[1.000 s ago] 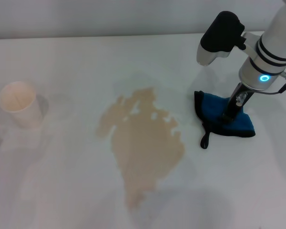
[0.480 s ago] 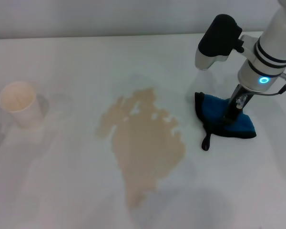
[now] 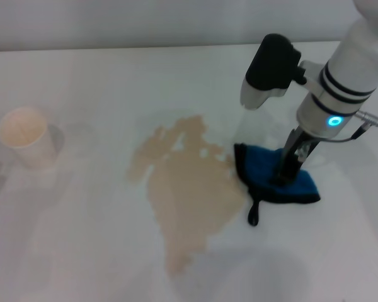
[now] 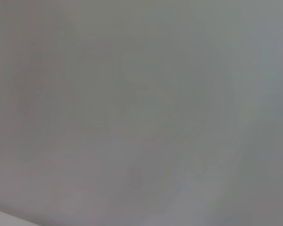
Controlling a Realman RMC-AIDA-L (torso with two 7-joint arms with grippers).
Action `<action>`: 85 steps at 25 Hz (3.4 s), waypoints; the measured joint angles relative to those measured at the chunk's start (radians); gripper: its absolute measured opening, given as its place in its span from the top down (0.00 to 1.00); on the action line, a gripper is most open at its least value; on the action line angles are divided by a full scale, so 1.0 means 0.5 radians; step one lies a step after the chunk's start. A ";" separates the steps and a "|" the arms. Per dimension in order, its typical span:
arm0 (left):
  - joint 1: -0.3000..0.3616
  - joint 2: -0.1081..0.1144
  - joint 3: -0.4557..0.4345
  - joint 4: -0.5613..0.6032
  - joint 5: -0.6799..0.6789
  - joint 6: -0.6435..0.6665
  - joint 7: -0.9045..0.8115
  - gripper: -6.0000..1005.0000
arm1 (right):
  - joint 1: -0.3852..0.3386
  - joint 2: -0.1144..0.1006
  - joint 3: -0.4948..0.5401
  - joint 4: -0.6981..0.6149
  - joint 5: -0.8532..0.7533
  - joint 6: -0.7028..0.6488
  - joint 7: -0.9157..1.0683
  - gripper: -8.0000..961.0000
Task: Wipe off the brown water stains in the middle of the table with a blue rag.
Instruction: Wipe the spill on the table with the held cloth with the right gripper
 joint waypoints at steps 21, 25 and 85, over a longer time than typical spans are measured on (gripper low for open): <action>-0.026 0.003 0.000 0.022 0.000 0.026 0.000 0.12 | -0.190 0.013 -0.526 -0.105 0.933 -0.140 -0.223 0.86; -0.030 0.003 0.000 0.022 0.000 0.027 0.000 0.12 | -0.235 0.015 -0.596 -0.104 1.116 -0.143 -0.314 0.86; -0.032 0.006 0.003 0.022 0.008 0.029 0.000 0.12 | -0.337 -0.014 0.014 0.205 0.940 0.921 -0.363 0.89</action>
